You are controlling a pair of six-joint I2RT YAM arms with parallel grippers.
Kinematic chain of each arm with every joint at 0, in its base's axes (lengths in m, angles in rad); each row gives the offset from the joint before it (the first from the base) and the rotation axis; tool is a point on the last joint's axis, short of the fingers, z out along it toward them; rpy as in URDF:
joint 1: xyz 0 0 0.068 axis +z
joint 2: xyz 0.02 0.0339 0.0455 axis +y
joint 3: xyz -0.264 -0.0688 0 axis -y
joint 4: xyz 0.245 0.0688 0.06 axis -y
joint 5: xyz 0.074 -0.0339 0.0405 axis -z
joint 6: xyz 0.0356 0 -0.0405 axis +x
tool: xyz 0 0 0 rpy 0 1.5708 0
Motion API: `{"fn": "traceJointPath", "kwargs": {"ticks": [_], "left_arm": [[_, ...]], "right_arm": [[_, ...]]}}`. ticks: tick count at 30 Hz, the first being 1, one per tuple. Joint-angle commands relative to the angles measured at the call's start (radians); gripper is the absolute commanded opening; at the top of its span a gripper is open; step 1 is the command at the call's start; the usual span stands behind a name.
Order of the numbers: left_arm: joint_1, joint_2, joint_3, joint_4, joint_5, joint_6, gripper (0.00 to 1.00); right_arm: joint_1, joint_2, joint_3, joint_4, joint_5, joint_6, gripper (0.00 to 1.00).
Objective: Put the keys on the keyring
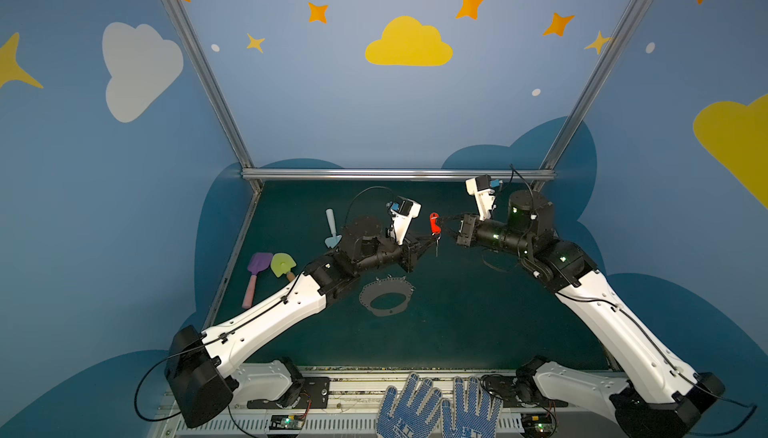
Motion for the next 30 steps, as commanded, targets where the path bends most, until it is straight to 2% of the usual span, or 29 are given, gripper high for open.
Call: {"fn": "traceJointPath", "kwargs": {"ticks": [1, 4, 8, 10, 15, 18, 21, 25, 30], "left_arm": [[0.001, -0.031, 0.011, 0.005, -0.027, 0.017, 0.04], [0.001, -0.039, 0.008, 0.003, -0.042, 0.020, 0.04], [0.001, -0.048, 0.006, 0.003, -0.059, 0.029, 0.04], [0.000, -0.051, 0.006, 0.001, -0.061, 0.033, 0.04], [0.001, -0.051, 0.006, -0.009, -0.063, 0.041, 0.04], [-0.001, -0.052, 0.008, -0.015, -0.060, 0.039, 0.04], [0.001, -0.054, 0.010, -0.021, -0.058, 0.035, 0.04], [0.001, -0.059, 0.010, -0.024, -0.061, 0.032, 0.05], [0.001, -0.062, 0.012, -0.020, -0.058, 0.023, 0.05]], "right_arm": [[-0.010, -0.030, -0.022, 0.006, 0.020, 0.021, 0.09], [-0.020, -0.043, -0.040, 0.010, 0.022, 0.047, 0.15], [-0.029, -0.076, -0.078, 0.019, 0.030, 0.090, 0.35], [-0.033, -0.095, -0.099, 0.023, 0.026, 0.099, 0.39], [-0.054, -0.128, -0.134, 0.041, 0.013, 0.095, 0.36], [-0.056, -0.128, -0.152, 0.070, -0.010, 0.050, 0.38], [-0.063, -0.124, -0.190, 0.105, -0.023, 0.017, 0.36], [-0.067, -0.125, -0.273, 0.252, -0.098, 0.026, 0.28], [-0.070, -0.150, -0.377, 0.459, -0.167, 0.079, 0.28]]}}
